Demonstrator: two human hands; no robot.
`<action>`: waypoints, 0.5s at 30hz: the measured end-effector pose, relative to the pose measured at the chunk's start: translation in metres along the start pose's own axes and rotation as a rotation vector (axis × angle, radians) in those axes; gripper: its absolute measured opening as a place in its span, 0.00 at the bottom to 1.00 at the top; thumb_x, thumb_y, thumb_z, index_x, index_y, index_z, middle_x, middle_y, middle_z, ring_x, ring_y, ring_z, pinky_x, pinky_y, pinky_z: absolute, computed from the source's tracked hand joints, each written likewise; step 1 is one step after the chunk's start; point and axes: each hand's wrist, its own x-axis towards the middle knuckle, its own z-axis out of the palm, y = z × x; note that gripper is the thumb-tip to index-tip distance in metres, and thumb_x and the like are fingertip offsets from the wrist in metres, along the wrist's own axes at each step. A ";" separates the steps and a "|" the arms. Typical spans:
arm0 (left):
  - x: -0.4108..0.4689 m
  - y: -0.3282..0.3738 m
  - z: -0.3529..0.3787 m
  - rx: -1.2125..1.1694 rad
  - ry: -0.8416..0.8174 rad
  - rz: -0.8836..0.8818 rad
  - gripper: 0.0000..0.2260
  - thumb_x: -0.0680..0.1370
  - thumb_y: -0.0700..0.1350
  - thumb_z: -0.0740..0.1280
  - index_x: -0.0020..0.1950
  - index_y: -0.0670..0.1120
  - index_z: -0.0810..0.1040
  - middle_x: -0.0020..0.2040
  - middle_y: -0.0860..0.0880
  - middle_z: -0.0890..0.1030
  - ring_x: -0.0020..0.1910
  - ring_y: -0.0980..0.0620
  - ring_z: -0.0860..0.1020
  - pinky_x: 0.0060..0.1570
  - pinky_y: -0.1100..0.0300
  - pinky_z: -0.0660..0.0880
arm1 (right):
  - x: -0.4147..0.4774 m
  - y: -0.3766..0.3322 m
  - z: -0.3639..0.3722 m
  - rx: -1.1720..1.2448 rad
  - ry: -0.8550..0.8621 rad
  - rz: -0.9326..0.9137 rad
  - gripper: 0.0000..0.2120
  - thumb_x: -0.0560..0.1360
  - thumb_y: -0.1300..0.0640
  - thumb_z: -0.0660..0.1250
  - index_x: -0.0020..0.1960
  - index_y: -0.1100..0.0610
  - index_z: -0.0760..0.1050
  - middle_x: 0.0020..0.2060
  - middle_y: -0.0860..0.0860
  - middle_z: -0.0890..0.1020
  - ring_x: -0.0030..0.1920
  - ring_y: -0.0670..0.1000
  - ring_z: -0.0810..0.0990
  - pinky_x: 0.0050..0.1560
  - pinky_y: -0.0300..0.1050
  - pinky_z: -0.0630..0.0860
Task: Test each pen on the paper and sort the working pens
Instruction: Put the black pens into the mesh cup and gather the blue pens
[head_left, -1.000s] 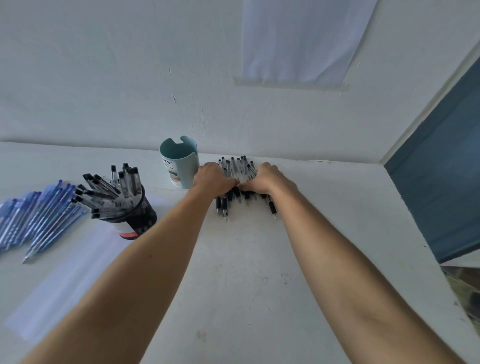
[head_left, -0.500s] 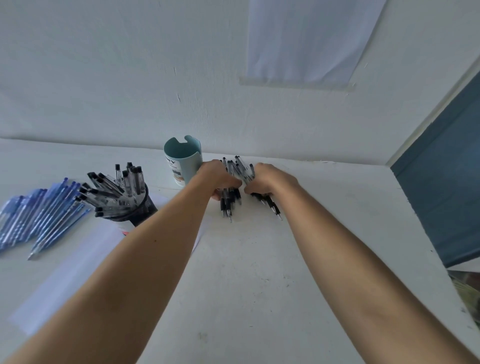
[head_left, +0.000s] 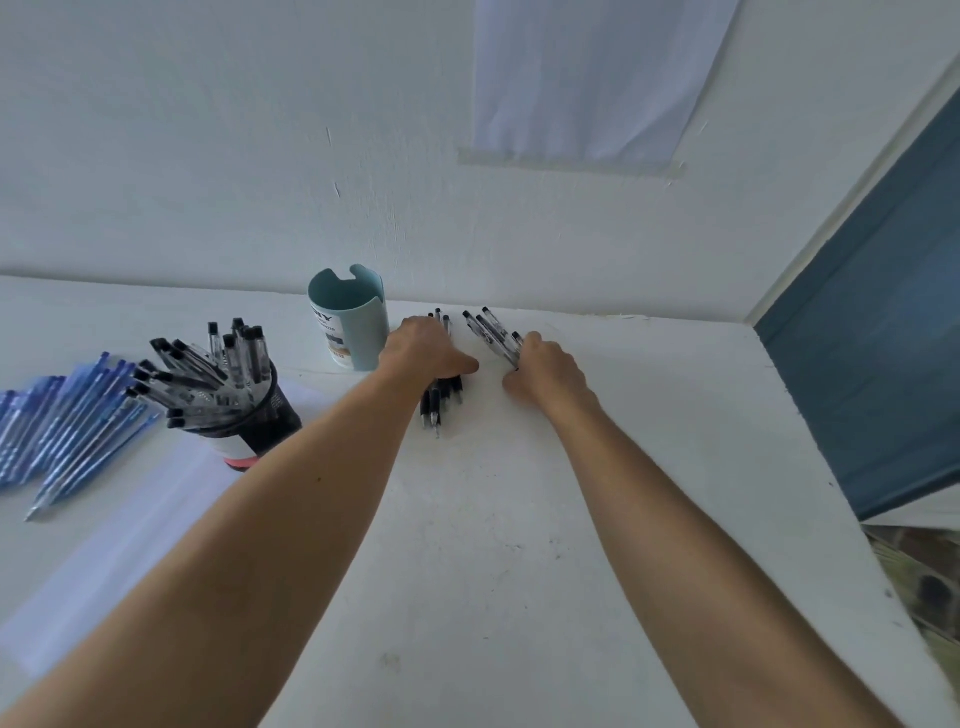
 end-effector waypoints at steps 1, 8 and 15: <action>-0.001 0.001 0.001 0.013 0.008 0.005 0.18 0.69 0.56 0.72 0.46 0.42 0.75 0.45 0.45 0.77 0.41 0.46 0.77 0.35 0.59 0.70 | -0.002 0.002 0.000 0.034 -0.003 0.020 0.15 0.77 0.59 0.61 0.62 0.60 0.67 0.57 0.57 0.75 0.57 0.61 0.75 0.48 0.47 0.68; -0.007 0.002 0.018 0.100 0.070 0.028 0.18 0.75 0.42 0.68 0.63 0.37 0.74 0.59 0.41 0.77 0.59 0.40 0.78 0.51 0.52 0.76 | -0.027 0.015 -0.002 0.420 0.092 0.030 0.06 0.67 0.55 0.59 0.44 0.51 0.69 0.41 0.51 0.77 0.43 0.58 0.74 0.39 0.46 0.66; -0.025 -0.004 0.014 -0.120 0.097 0.050 0.10 0.76 0.41 0.60 0.56 0.41 0.71 0.53 0.41 0.77 0.54 0.37 0.77 0.47 0.53 0.72 | -0.050 0.009 -0.008 0.700 0.232 -0.088 0.08 0.71 0.63 0.64 0.41 0.52 0.68 0.35 0.48 0.75 0.36 0.53 0.72 0.33 0.43 0.66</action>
